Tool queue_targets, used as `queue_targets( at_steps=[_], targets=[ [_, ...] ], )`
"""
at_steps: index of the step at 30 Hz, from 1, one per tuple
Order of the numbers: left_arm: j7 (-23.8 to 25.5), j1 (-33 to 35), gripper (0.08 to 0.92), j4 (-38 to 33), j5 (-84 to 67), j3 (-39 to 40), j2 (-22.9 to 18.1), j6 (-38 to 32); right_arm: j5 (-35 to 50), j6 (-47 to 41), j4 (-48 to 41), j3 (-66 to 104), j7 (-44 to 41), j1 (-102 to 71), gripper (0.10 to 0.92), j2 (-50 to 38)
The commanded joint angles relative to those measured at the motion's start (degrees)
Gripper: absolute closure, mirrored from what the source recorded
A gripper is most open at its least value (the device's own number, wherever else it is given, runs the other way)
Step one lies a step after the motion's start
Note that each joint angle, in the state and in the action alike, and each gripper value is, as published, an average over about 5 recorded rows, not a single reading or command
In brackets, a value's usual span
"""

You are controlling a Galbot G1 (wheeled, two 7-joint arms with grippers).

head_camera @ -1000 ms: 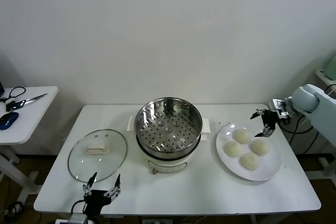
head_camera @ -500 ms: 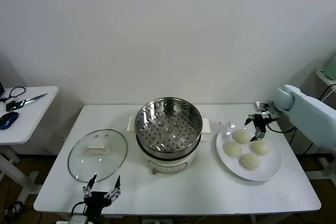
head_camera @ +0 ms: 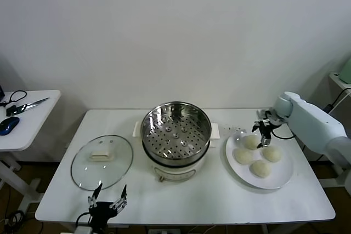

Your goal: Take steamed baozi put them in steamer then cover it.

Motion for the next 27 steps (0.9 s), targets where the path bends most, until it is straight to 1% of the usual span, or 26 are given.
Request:
queue_targets(
  at_steps=[1, 5, 13, 17, 20, 22, 27],
  targets=[
    [-0.1, 0.4, 0.177, -0.1, 0.0, 0.0, 0.1, -0.1, -2.0, 0.3, -2.5, 1.4, 0.5, -0.5, 0.204, 2.0],
    [-0.1, 0.5, 0.177, -0.2, 0.0, 0.2, -0.1, -0.1, -2.7, 0.3, -2.5, 1.4, 0.3, -0.6, 0.229, 1.9],
    [-0.2, 0.5, 0.177, 0.0, 0.2, 0.6, -0.3, 0.0, -2.6, 0.5, -1.1, 1.0, 0.2, -0.1, 0.389, 0.9],
    [-0.3, 0.5, 0.177, 0.1, 0.3, 0.8, -0.4, 0.1, -0.4, 1.1, 2.5, -1.2, 0.0, 2.2, 0.404, -0.5],
    [-0.5, 0.7, 0.177, 0.1, 0.4, 0.8, -0.4, 0.1, 1.2, 3.3, 6.7, -5.0, -0.7, 7.0, 0.406, -1.8],
    [-0.5, 0.9, 0.177, -0.1, 0.5, 0.9, -0.3, 0.1, 2.6, 5.6, 9.1, -8.8, -1.2, 12.1, 0.406, -2.3],
    [-0.5, 1.0, 0.177, -0.3, 1.0, 1.1, -0.3, 0.2, 9.9, 13.3, 15.5, -23.1, -3.9, 30.4, 0.406, -1.1]
  ],
)
